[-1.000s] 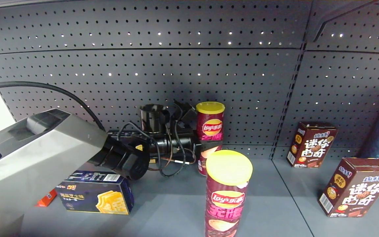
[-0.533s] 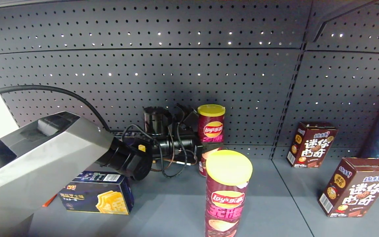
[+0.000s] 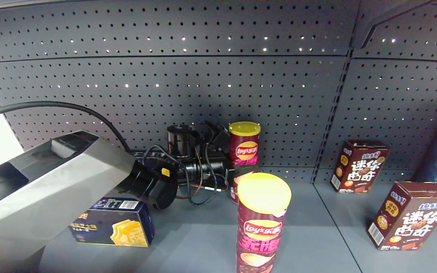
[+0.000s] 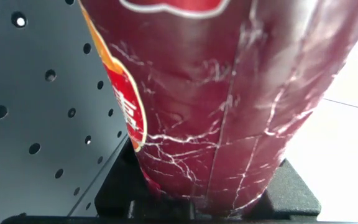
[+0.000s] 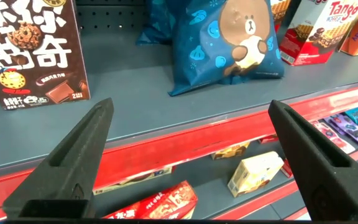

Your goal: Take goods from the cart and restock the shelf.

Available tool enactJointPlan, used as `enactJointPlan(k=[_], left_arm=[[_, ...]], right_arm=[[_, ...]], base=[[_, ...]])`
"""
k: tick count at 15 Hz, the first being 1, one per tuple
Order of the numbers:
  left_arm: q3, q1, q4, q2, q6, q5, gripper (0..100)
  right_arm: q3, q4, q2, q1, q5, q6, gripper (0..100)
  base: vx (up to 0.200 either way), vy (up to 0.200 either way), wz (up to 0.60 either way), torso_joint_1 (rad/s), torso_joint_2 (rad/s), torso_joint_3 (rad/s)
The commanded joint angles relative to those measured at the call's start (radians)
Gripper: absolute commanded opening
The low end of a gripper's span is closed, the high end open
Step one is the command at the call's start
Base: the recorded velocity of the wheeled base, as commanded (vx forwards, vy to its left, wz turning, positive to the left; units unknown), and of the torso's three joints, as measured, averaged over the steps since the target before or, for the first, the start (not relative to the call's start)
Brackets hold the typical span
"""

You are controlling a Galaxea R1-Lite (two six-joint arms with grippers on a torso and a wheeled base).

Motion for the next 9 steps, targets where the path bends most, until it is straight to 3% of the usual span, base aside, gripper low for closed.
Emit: enactJointPlan(k=[1, 4, 5, 9], left_arm=[[0.003, -0.003, 0.0, 0.005, -0.001, 0.001, 0], [0.001, -0.004, 0.0, 0.005, -0.001, 0.001, 0], [0.001, -0.004, 0.0, 0.005, -0.001, 0.002, 100], [0.001, -0.004, 0.0, 0.005, -0.001, 0.001, 100]], right_arm=[[-0.001, -0.001, 0.003, 0.001, 0.0, 0.0, 100], [0.0, 0.001, 0.003, 0.001, 0.0, 0.0, 100], [-0.001, 0.001, 0.003, 0.001, 0.0, 0.0, 100], [-0.001, 0.001, 0.003, 0.001, 0.0, 0.0, 100]], base=[[0.0, 0.0, 0.0, 0.0, 0.0, 0.0], [0.0, 0.0, 0.0, 0.0, 0.0, 0.0], [0.0, 0.0, 0.0, 0.0, 0.0, 0.0], [0.0, 0.0, 0.0, 0.0, 0.0, 0.0]])
